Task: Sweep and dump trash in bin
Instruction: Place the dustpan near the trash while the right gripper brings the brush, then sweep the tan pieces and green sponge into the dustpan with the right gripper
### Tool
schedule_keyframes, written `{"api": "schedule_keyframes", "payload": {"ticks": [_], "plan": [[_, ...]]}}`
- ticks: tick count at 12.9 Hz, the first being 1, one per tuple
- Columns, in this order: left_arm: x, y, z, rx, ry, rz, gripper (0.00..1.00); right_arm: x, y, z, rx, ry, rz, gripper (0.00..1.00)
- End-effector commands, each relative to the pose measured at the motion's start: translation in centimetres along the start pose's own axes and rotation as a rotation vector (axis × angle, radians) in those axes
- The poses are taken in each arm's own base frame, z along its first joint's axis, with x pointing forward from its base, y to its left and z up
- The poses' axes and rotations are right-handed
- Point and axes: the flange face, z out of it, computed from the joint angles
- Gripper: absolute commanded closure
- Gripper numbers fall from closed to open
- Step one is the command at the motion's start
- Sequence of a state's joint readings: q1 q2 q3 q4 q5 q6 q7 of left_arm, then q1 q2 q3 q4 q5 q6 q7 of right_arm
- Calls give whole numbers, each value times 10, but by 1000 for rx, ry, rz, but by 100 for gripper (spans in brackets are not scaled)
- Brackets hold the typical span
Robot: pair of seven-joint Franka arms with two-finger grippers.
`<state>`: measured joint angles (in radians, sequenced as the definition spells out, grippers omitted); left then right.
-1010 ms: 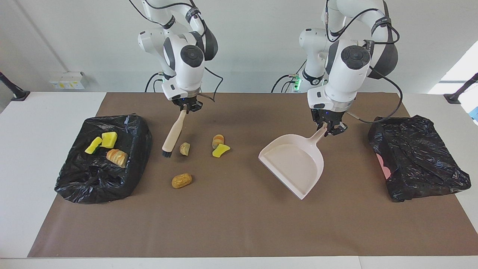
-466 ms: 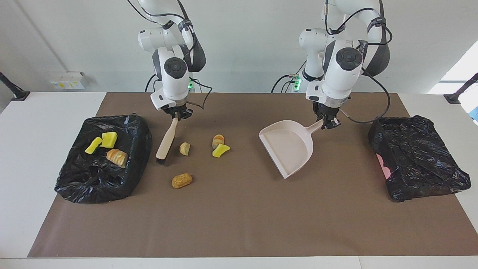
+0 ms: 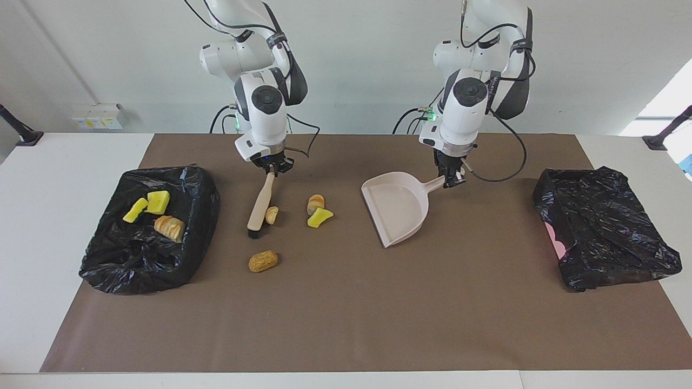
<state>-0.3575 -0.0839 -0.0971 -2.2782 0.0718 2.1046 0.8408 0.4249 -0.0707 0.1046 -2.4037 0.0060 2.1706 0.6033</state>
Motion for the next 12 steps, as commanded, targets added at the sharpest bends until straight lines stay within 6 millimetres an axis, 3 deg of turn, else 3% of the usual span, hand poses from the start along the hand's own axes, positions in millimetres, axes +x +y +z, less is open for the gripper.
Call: {"api": "schedule_keyframes", "payload": {"ticks": [1,3,5,8,12], "plan": [[0,4,9,18,14,-14,100,6,-57,8,54,-38,-43,100],[1,4,9,16,18,-18,100,1,-89,-5,102,-21,-90,100],[7,2,20,15,22,-48,100,-19,-128,-21,204,-48,-167,100],[9,2,21,16,24,-49,100,-36,-167,-52,320,-93,-228,100],[7,-4,19,20,36,-127,100,-6,-132,-105,277,-111,-226,100]]}}
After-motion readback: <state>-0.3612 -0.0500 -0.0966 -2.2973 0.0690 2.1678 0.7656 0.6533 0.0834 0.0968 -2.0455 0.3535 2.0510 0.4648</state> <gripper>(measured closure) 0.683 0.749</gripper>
